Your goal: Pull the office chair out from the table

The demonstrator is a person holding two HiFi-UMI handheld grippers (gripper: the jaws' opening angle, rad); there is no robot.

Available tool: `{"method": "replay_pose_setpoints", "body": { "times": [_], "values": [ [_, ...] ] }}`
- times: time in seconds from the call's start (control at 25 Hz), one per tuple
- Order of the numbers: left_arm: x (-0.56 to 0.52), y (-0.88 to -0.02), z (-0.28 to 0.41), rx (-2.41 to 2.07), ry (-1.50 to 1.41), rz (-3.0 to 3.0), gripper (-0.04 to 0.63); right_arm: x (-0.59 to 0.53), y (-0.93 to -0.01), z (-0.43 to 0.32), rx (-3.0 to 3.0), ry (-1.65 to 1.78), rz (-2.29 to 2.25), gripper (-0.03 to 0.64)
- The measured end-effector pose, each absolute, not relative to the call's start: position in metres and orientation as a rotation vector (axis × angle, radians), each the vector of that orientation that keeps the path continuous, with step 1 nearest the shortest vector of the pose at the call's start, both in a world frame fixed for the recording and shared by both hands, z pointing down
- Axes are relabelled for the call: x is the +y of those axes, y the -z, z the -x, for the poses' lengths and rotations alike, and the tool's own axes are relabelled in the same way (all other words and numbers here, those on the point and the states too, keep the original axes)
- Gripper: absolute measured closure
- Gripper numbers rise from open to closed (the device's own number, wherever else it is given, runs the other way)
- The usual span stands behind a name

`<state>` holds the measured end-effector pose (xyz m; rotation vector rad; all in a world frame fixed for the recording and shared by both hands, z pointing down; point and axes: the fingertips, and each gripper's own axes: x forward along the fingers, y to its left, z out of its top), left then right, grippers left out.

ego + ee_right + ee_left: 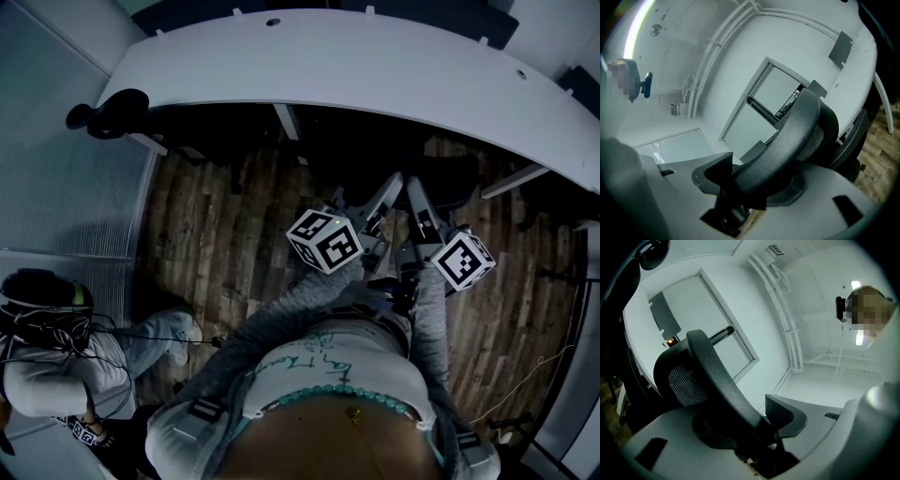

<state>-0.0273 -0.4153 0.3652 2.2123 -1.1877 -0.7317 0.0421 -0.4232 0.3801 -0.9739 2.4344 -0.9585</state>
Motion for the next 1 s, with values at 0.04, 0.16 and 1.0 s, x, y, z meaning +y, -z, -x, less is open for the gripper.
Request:
{"method": "replay_pose_setpoints", "body": {
  "times": [0.04,0.16,1.0],
  "values": [
    [-0.414,-0.365,0.027,-1.184,0.728,-2.214,0.387,-0.422,-0.380,-0.042,2.434,0.956,0.974,0.393],
    [-0.409,-0.364,0.026,-1.176,0.724,-2.214,0.387,-0.416,-0.380,-0.043,2.421,0.964,0.982,0.393],
    [-0.339,-0.367,0.021,-1.186,0.742,-2.210,0.387,-0.349,-0.384,-0.049,2.415,0.989,0.969,0.396]
  ]
}}
